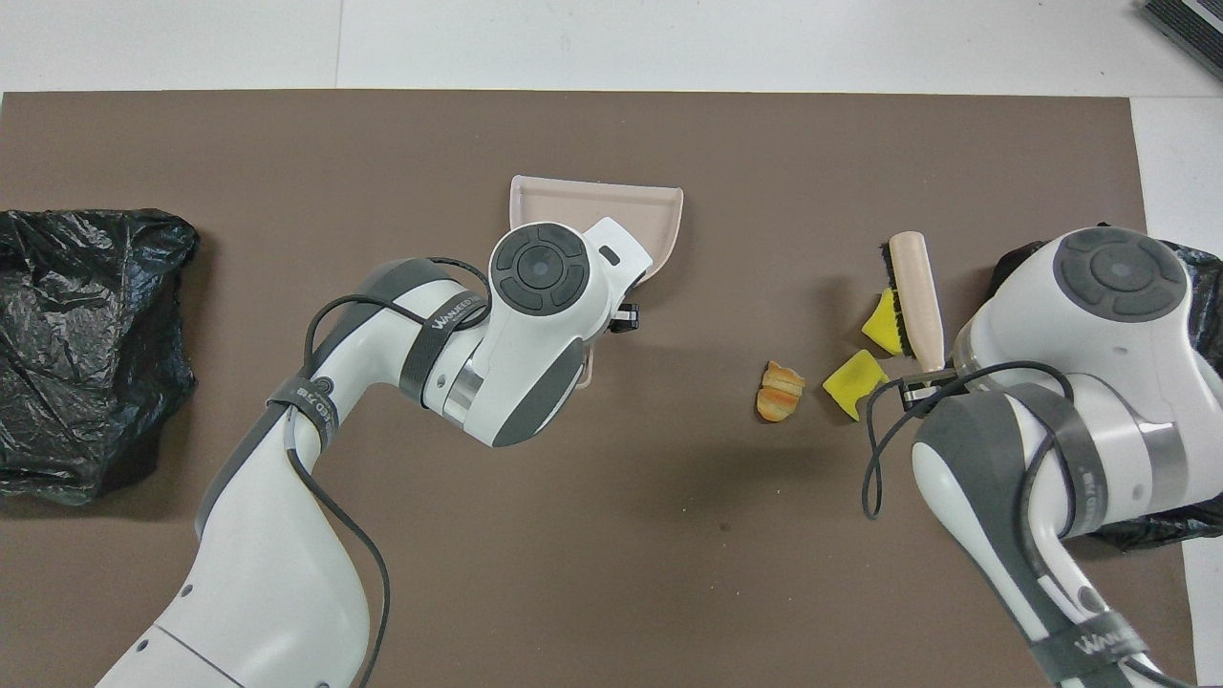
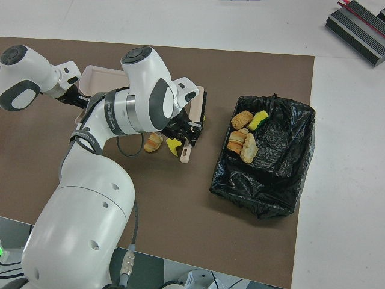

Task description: Sweep and dump trash in bin

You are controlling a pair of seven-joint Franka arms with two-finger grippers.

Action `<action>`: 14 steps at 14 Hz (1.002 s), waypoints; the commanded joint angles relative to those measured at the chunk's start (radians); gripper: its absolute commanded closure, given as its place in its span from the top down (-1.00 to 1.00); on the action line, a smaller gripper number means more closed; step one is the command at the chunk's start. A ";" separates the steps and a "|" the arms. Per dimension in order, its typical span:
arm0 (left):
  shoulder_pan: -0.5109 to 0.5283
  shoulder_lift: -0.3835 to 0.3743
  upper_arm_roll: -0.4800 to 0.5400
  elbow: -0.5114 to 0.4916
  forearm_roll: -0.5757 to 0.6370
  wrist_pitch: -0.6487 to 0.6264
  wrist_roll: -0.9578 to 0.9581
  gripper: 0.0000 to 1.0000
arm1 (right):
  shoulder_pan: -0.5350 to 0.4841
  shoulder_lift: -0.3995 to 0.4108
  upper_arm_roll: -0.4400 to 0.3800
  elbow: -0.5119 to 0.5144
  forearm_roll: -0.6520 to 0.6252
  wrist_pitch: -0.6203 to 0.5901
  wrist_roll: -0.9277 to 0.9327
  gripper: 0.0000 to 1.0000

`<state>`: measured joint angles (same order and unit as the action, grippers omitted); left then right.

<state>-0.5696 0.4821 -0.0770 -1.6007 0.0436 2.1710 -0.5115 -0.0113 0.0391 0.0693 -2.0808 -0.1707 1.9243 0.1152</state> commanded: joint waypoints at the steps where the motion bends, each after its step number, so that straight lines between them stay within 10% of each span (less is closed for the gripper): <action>1: 0.000 -0.029 0.013 0.005 0.016 -0.055 0.117 -1.00 | -0.050 -0.018 0.018 -0.074 -0.012 0.076 -0.019 -1.00; 14: 0.155 -0.342 0.023 -0.201 0.088 -0.250 1.207 -1.00 | 0.053 -0.019 0.021 -0.156 0.145 0.067 0.056 -1.00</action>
<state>-0.4388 0.2019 -0.0461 -1.7101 0.1174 1.9060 0.5774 0.0323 0.0414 0.0877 -2.2036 -0.0548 1.9843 0.1467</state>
